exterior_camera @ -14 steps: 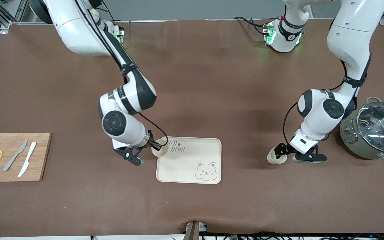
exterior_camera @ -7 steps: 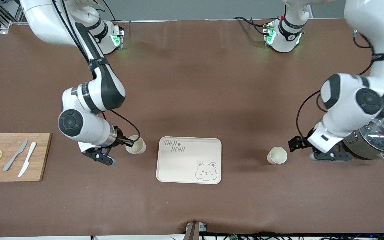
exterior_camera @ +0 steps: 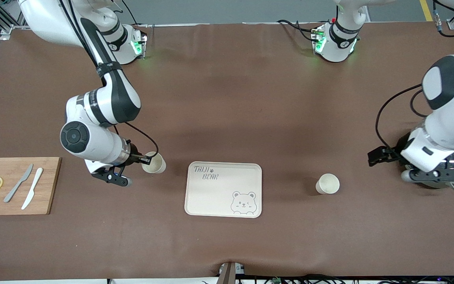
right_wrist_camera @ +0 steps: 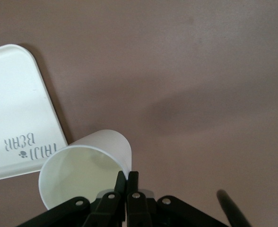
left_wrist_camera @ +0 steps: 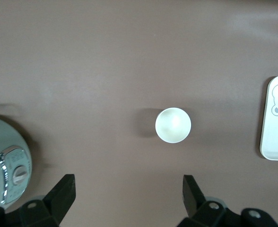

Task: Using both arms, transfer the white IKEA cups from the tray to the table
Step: 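Carry the second cup toward the cutting board with the right gripper, lower it, then open the right gripper and raise it away from the cup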

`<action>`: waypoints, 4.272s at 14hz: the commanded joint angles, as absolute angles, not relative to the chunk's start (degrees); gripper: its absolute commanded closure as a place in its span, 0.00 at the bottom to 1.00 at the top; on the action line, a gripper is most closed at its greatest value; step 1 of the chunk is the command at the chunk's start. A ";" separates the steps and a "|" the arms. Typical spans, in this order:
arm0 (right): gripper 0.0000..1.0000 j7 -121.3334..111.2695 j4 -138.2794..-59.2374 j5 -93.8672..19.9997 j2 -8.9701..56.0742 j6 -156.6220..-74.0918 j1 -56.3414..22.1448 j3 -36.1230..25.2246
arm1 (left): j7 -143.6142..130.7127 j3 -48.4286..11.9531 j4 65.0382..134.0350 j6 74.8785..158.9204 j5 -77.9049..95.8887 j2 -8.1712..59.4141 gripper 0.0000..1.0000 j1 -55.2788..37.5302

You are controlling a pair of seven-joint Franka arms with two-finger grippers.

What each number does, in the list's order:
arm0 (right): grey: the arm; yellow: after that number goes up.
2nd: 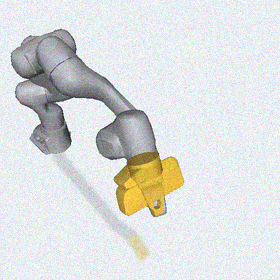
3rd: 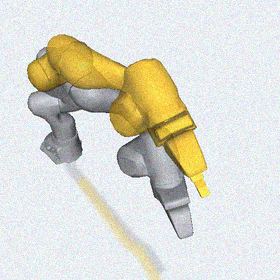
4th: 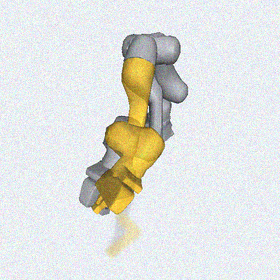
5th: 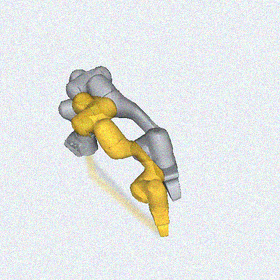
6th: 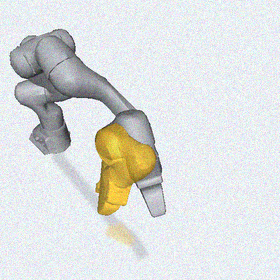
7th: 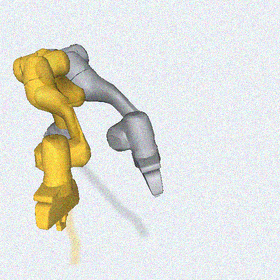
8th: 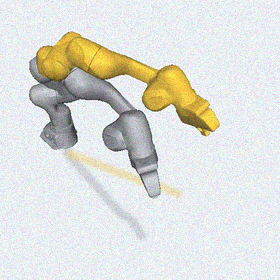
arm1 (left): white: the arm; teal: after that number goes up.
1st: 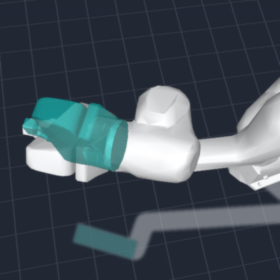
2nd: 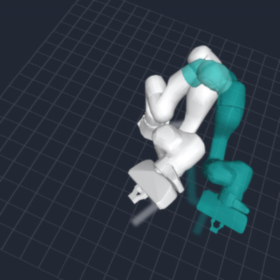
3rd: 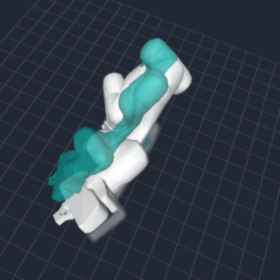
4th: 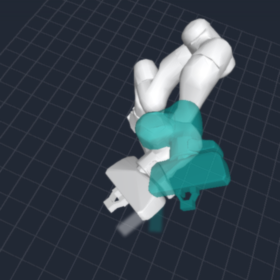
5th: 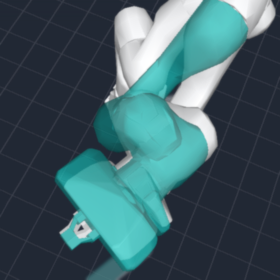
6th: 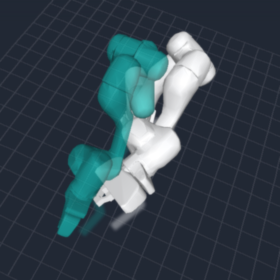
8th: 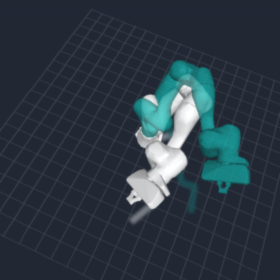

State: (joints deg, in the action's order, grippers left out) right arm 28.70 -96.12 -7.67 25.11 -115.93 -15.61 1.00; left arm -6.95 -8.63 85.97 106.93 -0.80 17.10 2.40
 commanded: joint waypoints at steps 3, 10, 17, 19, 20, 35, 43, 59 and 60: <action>1.00 22.59 -107.82 -3.63 17.24 -118.64 -10.91 1.76 | -7.30 -8.79 83.85 103.62 0.79 16.44 0.00 2.81; 1.00 7.59 -117.95 -2.81 12.31 -124.63 -1.34 1.85 | -6.51 -8.79 81.74 103.54 0.70 16.44 0.00 4.22; 1.00 -4.21 -121.11 -2.99 12.57 -127.60 5.80 1.93 | -6.50 -8.96 81.65 103.10 0.79 15.38 0.00 5.10; 1.00 -7.28 -122.51 -2.99 12.74 -130.24 7.20 1.93 | -6.50 -8.79 81.65 103.10 0.36 15.55 0.00 5.27; 1.00 -7.56 -123.22 -2.99 12.74 -131.12 7.29 1.93 | -6.42 -8.79 81.65 103.10 0.18 15.73 0.00 5.36; 0.00 -13.27 -124.72 -3.08 17.93 -136.67 11.95 1.85 | -6.33 -7.73 81.65 103.27 0.61 16.61 0.00 6.68; 0.00 -13.54 -108.22 -2.46 20.30 -109.98 10.99 1.85 | -6.24 -7.73 81.65 103.27 0.88 16.61 0.00 6.68; 0.00 -13.54 -73.65 4.48 24.54 -89.38 4.05 2.29 | -6.15 -7.73 81.65 103.27 0.97 16.44 0.00 7.55; 0.00 -13.97 -73.74 4.40 22.69 -89.38 3.78 2.11 | -6.07 -7.73 81.65 103.27 0.97 16.44 0.00 7.56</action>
State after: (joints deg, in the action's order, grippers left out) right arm -13.33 -75.18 2.86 24.77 -90.69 4.75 2.15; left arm -6.87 -7.89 81.88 104.18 -0.13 16.82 6.93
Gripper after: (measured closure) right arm 0.000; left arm 0.000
